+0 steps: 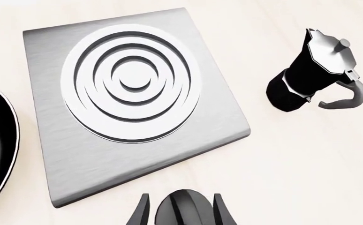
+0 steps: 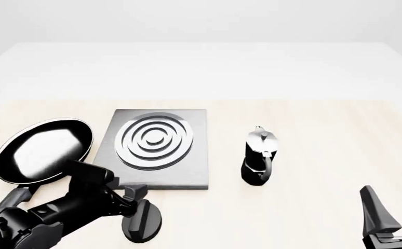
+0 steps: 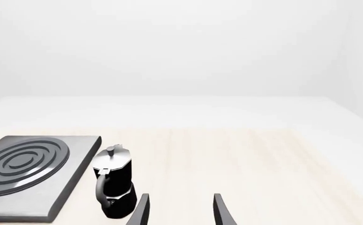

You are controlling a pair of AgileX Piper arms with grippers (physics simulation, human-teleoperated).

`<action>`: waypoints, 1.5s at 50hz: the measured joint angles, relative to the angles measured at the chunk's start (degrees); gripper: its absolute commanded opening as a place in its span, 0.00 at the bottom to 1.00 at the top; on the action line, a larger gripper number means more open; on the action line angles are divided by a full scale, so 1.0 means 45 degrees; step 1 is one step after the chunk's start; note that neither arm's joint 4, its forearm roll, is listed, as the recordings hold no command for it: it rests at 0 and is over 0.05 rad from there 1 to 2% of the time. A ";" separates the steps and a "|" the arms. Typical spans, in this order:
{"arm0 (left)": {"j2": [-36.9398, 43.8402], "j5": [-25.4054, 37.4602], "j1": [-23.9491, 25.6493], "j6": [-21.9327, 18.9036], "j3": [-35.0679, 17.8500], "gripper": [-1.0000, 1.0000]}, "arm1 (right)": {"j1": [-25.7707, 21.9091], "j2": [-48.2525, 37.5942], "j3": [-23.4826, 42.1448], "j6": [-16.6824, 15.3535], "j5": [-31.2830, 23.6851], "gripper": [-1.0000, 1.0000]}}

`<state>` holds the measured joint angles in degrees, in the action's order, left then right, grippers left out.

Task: Turn on the stove.

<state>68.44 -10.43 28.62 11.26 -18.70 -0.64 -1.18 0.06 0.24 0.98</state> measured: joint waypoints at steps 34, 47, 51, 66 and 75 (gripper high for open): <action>0.2172 -0.1527 0.0733 0.1116 0.0270 1.00 | -0.0027 0.0032 0.0000 0.0075 0.0008 1.00; 0.2725 -0.1981 0.0743 0.1198 0.0442 1.00 | -0.0026 0.0082 -0.0002 0.0140 0.0001 1.00; 0.2921 -0.2168 0.0725 0.1198 0.0505 1.00 | -0.0027 0.0107 -0.0003 0.0153 -0.0013 1.00; 0.3641 -0.2754 0.0647 0.1149 0.0598 1.00 | -0.0027 0.0151 -0.0003 0.0177 -0.0031 1.00; 0.4018 -0.3007 0.0621 0.1135 0.0570 1.00 | -0.0028 0.0174 -0.0005 0.0187 -0.0043 1.00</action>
<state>86.52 -23.96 31.42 16.37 -16.14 -0.77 -0.40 0.04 1.09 0.78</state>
